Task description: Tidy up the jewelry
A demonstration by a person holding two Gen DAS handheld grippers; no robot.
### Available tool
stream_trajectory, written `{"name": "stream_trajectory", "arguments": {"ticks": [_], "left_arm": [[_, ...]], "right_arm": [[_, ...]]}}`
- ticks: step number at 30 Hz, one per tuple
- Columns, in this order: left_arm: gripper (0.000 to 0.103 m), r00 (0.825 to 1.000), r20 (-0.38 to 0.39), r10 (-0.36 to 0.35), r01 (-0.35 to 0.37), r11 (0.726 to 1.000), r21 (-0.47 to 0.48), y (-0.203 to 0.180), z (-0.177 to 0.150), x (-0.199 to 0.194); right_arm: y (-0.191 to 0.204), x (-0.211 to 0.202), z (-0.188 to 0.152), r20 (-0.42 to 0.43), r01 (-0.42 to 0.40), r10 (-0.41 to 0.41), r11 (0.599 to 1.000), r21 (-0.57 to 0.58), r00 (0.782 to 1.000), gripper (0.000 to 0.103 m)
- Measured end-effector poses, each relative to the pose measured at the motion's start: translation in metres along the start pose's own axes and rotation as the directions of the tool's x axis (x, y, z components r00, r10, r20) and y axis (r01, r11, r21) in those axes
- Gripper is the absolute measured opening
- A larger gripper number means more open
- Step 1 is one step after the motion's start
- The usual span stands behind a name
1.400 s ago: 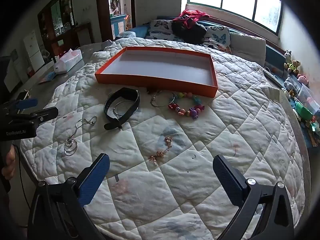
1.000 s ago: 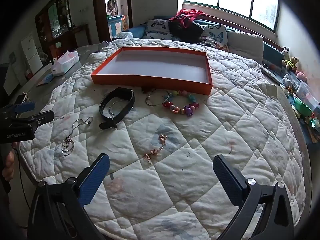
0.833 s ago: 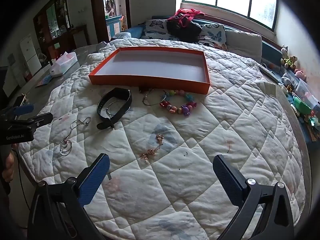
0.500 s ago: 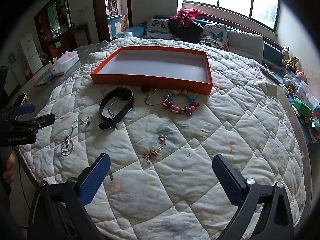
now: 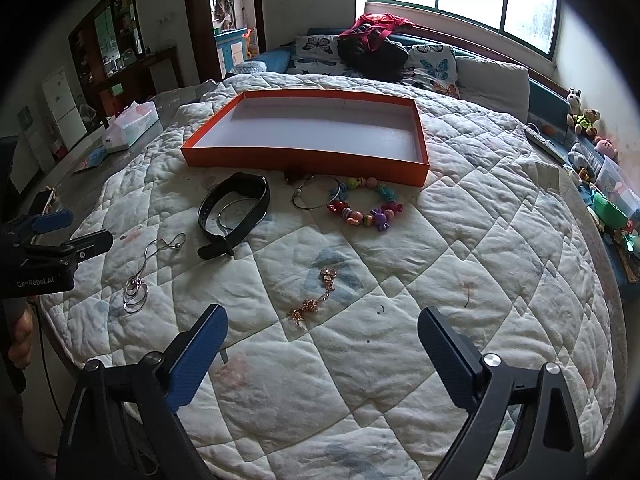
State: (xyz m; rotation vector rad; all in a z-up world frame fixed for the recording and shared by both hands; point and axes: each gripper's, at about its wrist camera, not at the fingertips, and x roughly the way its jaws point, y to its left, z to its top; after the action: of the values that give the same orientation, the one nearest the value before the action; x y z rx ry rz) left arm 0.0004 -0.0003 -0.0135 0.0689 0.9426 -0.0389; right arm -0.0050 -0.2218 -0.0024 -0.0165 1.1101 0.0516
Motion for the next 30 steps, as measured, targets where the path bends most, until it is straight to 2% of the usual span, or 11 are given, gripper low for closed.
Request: {"name": "stream_trajectory", "arguments": {"ticks": [11, 25, 30], "left_arm": [[0.103, 1.000, 0.008, -0.012, 0.012, 1.000, 0.008, 0.000, 0.000, -0.002], [0.103, 0.998, 0.009, -0.067, 0.067, 0.997, 0.034, -0.005, 0.000, -0.001], [0.090, 0.994, 0.002, -0.107, 0.107, 0.993, 0.055, -0.012, 0.001, 0.004]], "right_arm": [[-0.001, 0.003, 0.000, -0.006, -0.001, 0.001, 1.000, 0.003, 1.000, 0.099], [-0.006, 0.011, 0.001, -0.026, -0.023, 0.024, 1.000, 0.017, 0.999, 0.086], [-0.007, 0.015, 0.004, -0.027, -0.035, 0.036, 0.999, 0.017, 0.999, 0.083]]}}
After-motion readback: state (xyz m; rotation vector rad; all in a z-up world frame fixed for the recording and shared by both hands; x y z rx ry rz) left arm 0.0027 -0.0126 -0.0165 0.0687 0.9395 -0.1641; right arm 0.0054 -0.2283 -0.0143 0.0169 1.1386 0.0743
